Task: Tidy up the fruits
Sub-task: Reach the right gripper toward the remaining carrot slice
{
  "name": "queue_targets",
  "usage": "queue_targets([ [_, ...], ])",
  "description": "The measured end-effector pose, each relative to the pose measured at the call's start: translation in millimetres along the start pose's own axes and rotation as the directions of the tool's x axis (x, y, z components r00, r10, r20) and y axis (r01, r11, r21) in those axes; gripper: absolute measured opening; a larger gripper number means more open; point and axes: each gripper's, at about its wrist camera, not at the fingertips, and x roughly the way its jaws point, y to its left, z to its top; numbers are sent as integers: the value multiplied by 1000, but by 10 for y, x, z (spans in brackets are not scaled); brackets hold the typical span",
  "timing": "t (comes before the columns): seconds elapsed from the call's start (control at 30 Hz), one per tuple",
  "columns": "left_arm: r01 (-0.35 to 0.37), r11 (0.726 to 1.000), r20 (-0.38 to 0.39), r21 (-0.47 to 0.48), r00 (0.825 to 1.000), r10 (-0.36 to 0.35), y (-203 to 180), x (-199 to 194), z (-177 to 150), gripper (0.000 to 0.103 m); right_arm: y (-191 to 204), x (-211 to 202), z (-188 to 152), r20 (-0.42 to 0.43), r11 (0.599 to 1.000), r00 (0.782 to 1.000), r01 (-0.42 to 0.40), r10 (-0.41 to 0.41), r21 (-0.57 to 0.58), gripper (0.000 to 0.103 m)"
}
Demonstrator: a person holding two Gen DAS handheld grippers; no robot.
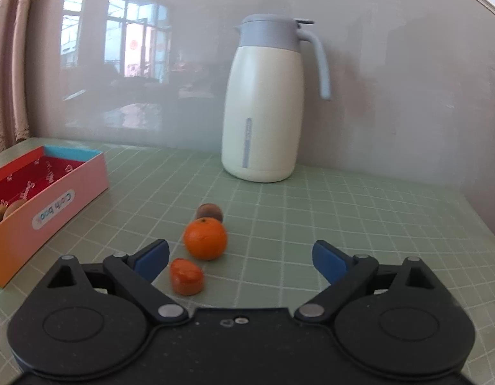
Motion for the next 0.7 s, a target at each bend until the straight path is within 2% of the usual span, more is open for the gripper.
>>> queue_targets([
  [0.13, 4, 1000, 4, -7, 1000, -4, 2, -6, 2, 103, 67, 39, 3, -29, 999, 999, -31, 31, 12, 93],
  [0.2, 5, 1000, 2, -4, 1000, -5, 3, -1, 1, 103, 109, 64, 1, -46, 999, 998, -43, 43, 10, 85],
  [0.23, 5, 1000, 1, -4, 1000, -5, 11, 2, 2, 103, 124, 89, 1, -58, 999, 997, -50, 51, 7, 78],
  [0.43, 1, 1000, -3, -19, 1000, -1, 55, 4, 2, 103, 200, 167, -24, -89, 999, 995, -54, 54, -3, 69],
  [0.5, 1, 1000, -5, -20, 1000, -1, 58, 7, 1, 103, 211, 194, -32, -106, 998, 993, -59, 59, 1, 63],
  [0.53, 1, 1000, -4, -20, 1000, -1, 58, 7, 1, 103, 213, 209, -35, -116, 998, 991, -61, 61, 1, 55],
  [0.57, 1, 1000, -3, -20, 1000, -1, 58, 4, 1, 103, 218, 223, -40, -124, 998, 990, -64, 64, 2, 52],
  [0.7, 2, 1000, -7, -20, 1000, -2, 54, 12, -1, 103, 236, 260, -49, -132, 998, 989, -64, 64, 6, 47],
])
